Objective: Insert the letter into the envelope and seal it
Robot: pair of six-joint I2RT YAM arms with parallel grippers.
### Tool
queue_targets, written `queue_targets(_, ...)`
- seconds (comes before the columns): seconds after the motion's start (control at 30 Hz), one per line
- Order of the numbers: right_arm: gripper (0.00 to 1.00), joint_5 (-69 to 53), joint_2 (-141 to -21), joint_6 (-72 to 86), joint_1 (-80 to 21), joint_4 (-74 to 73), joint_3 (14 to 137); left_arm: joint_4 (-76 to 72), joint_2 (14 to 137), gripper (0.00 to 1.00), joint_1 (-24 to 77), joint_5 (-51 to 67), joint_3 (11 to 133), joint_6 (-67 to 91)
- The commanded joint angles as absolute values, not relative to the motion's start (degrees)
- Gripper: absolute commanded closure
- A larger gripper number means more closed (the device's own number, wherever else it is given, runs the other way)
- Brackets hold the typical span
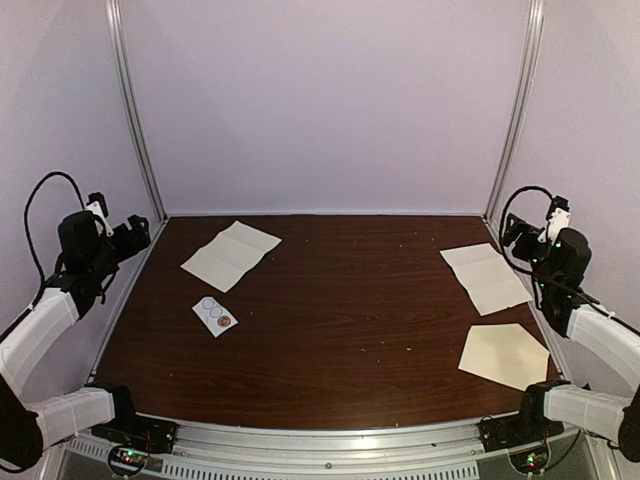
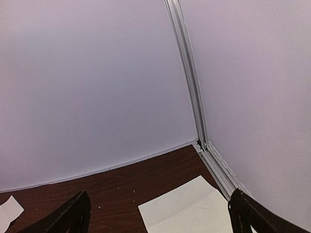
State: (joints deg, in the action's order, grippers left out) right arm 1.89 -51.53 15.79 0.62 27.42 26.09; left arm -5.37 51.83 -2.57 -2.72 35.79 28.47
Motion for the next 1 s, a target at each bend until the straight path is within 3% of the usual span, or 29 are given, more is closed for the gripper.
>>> queue_targets(0.0,0.00,4.0,-51.4,18.7,0.4,20.3,27.5,5.9,51.6,0.02,-2.4,-0.8,42.6,28.1)
queue_targets(0.27,0.00,3.8,-54.3,18.1,0.5,9.7,34.4,11.3,51.7,0.02,-2.4,1.5,54.5,21.5)
queue_targets(0.43,0.00,-4.5,-62.0,19.6,0.4,4.3,38.7,11.4,57.5,0.02,-1.8,6.2,62.2,16.0)
queue_targets(0.57,0.00,-8.5,-71.0,21.5,0.5,3.6,40.9,9.2,62.6,0.02,3.6,5.6,60.6,14.0)
queue_targets(0.97,0.05,-20.0,-91.7,20.9,0.4,4.5,44.4,8.0,65.5,0.02,3.7,6.4,56.4,17.7)
